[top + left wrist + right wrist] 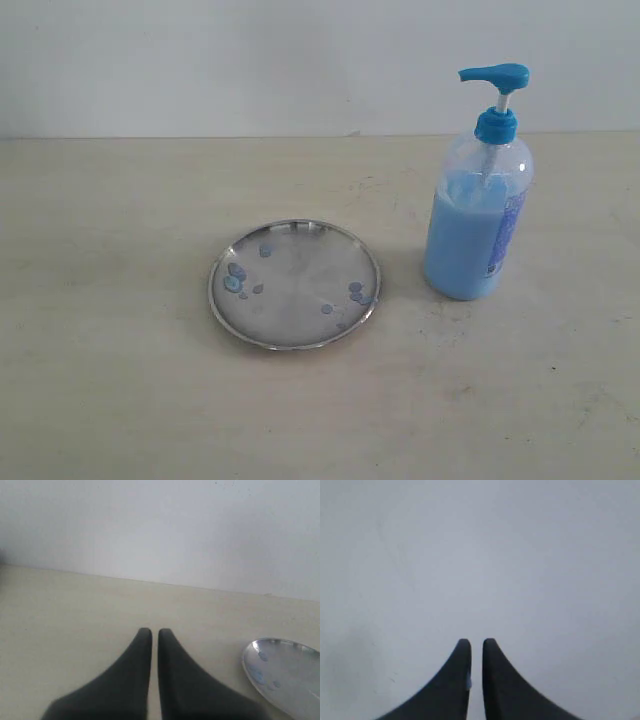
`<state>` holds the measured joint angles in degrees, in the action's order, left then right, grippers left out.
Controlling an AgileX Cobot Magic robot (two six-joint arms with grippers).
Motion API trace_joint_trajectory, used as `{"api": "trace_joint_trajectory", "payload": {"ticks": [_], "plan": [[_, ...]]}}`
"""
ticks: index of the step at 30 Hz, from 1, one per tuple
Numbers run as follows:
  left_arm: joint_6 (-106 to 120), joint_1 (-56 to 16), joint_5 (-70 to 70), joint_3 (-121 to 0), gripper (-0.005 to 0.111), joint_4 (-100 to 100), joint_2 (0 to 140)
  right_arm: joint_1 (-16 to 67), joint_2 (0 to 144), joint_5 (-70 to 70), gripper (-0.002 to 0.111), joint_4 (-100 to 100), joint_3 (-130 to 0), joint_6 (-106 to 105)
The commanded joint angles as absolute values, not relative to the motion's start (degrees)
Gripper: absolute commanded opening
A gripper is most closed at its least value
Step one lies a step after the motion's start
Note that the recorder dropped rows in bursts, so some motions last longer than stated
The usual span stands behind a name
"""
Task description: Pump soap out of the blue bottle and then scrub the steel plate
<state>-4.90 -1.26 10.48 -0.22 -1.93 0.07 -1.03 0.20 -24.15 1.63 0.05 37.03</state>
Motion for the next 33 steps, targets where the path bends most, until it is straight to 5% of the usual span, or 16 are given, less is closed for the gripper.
{"api": "trace_joint_trajectory", "payload": {"ticks": [1,7,12,16,24,33], "plan": [[-4.62,-1.21,10.4,0.0,0.004,-2.13,0.0,-0.83,0.0,-26.1,0.0,3.2,0.0,52.7],[-4.62,-1.21,10.4,0.0,0.004,-2.13,0.0,-0.83,0.0,-31.17,0.0,-7.93,-0.81,52.75],[-4.62,-1.21,10.4,0.0,0.004,-2.13,0.0,-0.6,9.14,-8.53,0.002,-28.84,-16.74,39.94],[-4.62,-1.21,10.52,0.0,0.004,-2.13,0.0,0.29,27.51,-8.35,0.021,-44.59,-24.08,42.98],[-4.62,-1.21,10.52,0.0,0.004,-2.13,0.0,0.6,56.45,-14.84,0.066,-46.07,-24.67,34.9],[-4.62,-1.21,10.52,0.0,0.004,-2.13,0.0,0.6,62.12,-16.5,0.072,-46.96,-24.67,28.14]]}}
